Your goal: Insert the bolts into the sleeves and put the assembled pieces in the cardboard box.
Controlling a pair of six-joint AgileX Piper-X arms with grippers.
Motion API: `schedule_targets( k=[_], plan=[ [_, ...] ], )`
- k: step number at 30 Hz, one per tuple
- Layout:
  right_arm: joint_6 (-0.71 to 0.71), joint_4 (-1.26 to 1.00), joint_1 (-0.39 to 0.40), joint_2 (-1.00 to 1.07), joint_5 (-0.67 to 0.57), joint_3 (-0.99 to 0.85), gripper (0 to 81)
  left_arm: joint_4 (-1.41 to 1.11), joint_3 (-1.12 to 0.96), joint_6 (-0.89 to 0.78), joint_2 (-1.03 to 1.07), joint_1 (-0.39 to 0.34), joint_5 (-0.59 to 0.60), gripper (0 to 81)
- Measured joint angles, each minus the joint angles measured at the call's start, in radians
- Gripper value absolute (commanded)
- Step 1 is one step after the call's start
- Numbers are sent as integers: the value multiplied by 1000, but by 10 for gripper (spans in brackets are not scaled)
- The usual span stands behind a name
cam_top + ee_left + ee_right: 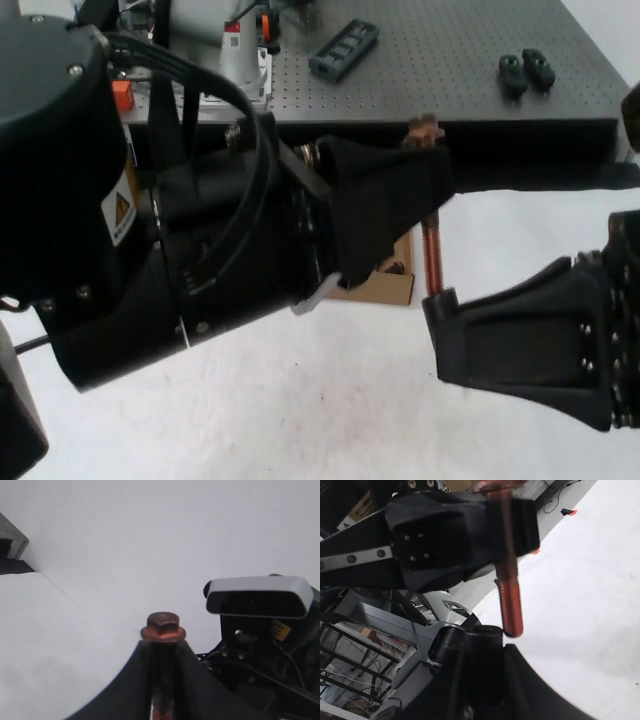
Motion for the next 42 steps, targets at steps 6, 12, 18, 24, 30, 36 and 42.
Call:
schedule_targets(
  k=[6,12,18,24,30,36,42],
  plan=[
    [-23,-3,0,0,51,0,25,-16,0,-20,0,0,-7,7],
    [0,-80,0,0,87,0,25,-16,0,-39,0,0,-7,7],
    [5,-94,0,0,94,0,25,-16,0,-48,0,0,-7,7],
    [5,-97,0,0,90,0,25,-18,0,-76,0,0,9,7],
    [5,-133,0,0,92,0,25,-16,0,-90,0,2,62,74],
    [5,-164,0,0,179,2,25,-11,0,-137,0,2,92,518],
    [-33,-214,-22,58,408,0,25,-6,0,-118,0,0,6,533]
  ],
)
